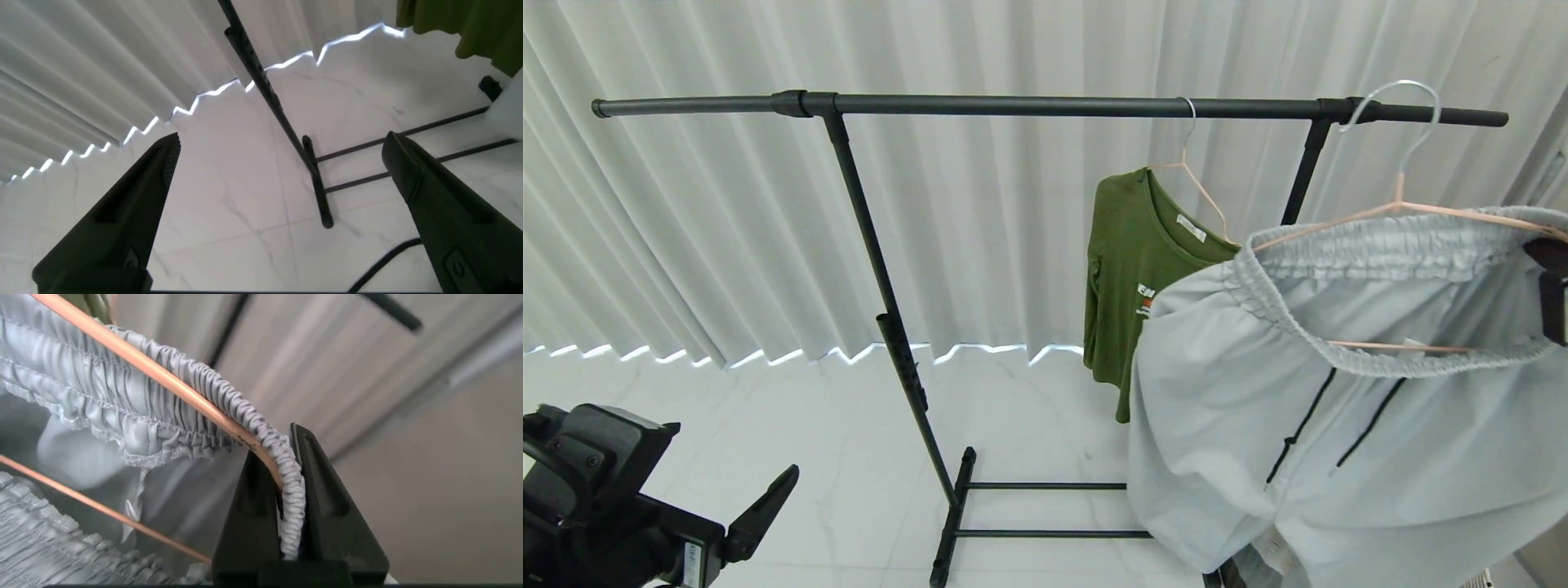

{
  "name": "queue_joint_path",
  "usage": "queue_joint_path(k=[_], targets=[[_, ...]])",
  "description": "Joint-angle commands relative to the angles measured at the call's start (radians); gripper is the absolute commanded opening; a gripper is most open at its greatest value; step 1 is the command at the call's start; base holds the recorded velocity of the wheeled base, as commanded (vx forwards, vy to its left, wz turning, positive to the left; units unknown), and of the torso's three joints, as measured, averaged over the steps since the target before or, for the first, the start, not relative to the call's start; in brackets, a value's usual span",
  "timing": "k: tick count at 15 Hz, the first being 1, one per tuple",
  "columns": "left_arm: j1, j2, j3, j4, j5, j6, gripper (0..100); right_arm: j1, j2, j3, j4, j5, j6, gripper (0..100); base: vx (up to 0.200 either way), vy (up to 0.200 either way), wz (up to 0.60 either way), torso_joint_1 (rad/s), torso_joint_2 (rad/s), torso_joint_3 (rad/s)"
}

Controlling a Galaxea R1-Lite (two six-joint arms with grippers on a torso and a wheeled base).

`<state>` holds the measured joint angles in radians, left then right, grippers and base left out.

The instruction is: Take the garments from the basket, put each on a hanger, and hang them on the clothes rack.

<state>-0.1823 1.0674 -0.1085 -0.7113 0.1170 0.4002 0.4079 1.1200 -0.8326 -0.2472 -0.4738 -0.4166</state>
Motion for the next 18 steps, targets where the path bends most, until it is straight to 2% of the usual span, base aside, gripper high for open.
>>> queue_joint_path(k=[1, 5, 10, 12, 16, 18], targets=[[0.0, 0.006, 0.0, 0.0, 0.001, 0.0, 100, -0.104, -0.166, 0.044, 0.106, -0.002, -0.001, 0, 0.0, 0.0, 0.0, 0.0, 0.0, 0.0], [0.0, 0.006, 0.001, 0.0, 0.001, 0.002, 100, -0.293, -0.286, 0.044, 0.261, -0.002, 0.002, 0, 0.0, 0.0, 0.0, 0.0, 0.0, 0.0], [0.0, 0.006, -0.003, 0.0, 0.0, 0.002, 100, -0.446, -0.293, 0.032, 0.283, -0.002, 0.025, 0, 0.0, 0.0, 0.0, 0.0, 0.0, 0.0], [0.0, 0.005, -0.005, 0.0, 0.0, 0.002, 100, -0.478, -0.282, 0.018, 0.283, -0.002, 0.041, 0, 0.0, 0.0, 0.0, 0.0, 0.0, 0.0], [0.0, 0.006, -0.016, 0.0, 0.001, 0.011, 100, -0.482, -0.278, 0.009, 0.284, -0.002, 0.056, 0, 0.0, 0.0, 0.0, 0.0, 0.0, 0.0], [0.001, 0.009, -0.034, 0.001, 0.012, 0.045, 100, -0.482, -0.276, 0.007, 0.289, -0.002, 0.056, 0, 0.0, 0.1, 0.0, 0.001, 0.0, 0.001]])
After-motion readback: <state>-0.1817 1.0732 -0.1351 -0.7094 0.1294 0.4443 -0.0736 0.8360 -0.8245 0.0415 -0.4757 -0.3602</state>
